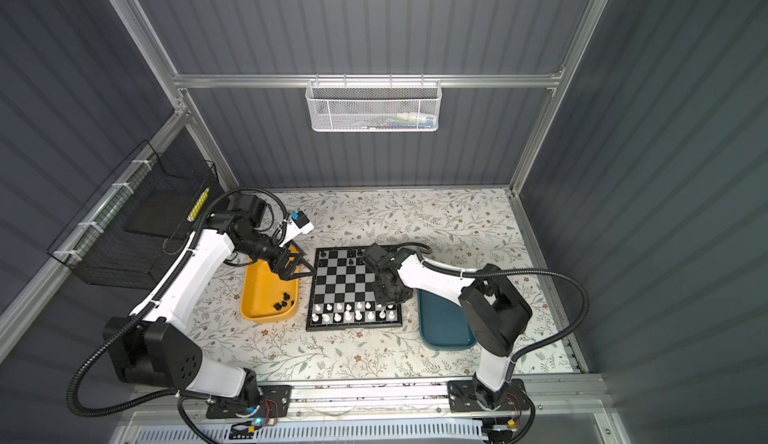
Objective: Set up the chess pieces on the board
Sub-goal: 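Lower the white pawn onto the second-nearest row and open the right gripper, then raise the open right gripper and draw it back over the teal tray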
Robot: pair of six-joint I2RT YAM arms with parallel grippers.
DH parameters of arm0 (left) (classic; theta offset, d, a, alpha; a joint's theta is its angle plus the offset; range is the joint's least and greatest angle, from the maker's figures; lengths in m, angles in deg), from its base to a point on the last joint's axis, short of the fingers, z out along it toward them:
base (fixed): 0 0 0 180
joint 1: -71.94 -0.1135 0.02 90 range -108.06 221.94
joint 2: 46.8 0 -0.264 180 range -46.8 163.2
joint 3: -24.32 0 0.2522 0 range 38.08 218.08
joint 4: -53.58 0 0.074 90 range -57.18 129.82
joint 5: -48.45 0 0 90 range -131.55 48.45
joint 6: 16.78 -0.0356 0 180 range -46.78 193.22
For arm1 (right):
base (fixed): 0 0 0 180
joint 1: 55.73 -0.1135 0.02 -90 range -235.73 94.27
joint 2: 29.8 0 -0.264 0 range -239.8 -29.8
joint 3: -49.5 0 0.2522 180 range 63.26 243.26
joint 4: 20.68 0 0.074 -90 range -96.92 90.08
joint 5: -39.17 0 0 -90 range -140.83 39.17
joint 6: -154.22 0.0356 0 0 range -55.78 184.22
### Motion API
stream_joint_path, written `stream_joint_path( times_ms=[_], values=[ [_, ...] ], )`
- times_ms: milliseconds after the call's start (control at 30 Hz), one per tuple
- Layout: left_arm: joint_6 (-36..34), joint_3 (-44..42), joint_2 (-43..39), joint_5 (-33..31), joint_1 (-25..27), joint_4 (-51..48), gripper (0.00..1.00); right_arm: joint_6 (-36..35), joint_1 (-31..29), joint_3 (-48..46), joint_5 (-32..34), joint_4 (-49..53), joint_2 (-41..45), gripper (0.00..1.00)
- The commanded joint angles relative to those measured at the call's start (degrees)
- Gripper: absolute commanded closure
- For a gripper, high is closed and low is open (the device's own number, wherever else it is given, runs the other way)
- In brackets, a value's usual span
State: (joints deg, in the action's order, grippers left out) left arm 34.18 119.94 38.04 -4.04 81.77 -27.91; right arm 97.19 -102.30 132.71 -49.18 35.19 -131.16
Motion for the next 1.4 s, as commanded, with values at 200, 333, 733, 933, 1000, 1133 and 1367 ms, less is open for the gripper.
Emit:
stream_joint_path(
  times_ms=[200, 333, 733, 933, 1000, 1133, 1367],
  values=[
    [-0.24, 0.05, -0.99, 0.02, 0.32, -1.0, 0.0, -0.97, -0.46, 2.78, 2.46, 3.33, 4.94, 0.71],
    [-0.25, 0.3, -0.73, -0.03, 0.3, -0.94, 0.0, -0.78, -0.46, 3.64, 3.21, 2.99, 7.81, 0.71],
    [1.86, 0.36, -1.17, -3.75, 0.34, 1.86, 0.01, -4.96, -0.1, 2.26, 14.42, -0.89, 22.5, 0.73],
    [6.76, 1.45, -3.99, -14.97, 0.2, 6.36, 0.01, -5.01, 1.49, -1.04, 15.89, -4.0, 28.84, 0.72],
    [7.51, 1.22, -4.34, -20.92, 0.19, 7.04, 0.0, -4.95, 1.78, -2.29, 15.92, -4.49, 30.2, 0.72],
    [7.63, 0.17, -4.52, -28.25, -1.74, 6.71, 0.01, -4.51, 2.73, -4.98, 15.7, -5.98, 32.07, 0.72],
    [9.41, -3.32, -5.81, -30.48, -8.24, 7.99, 0.06, -6.39, 6.6, -4.3, 11.31, -7.14, 29.89, 0.72]
  ],
)
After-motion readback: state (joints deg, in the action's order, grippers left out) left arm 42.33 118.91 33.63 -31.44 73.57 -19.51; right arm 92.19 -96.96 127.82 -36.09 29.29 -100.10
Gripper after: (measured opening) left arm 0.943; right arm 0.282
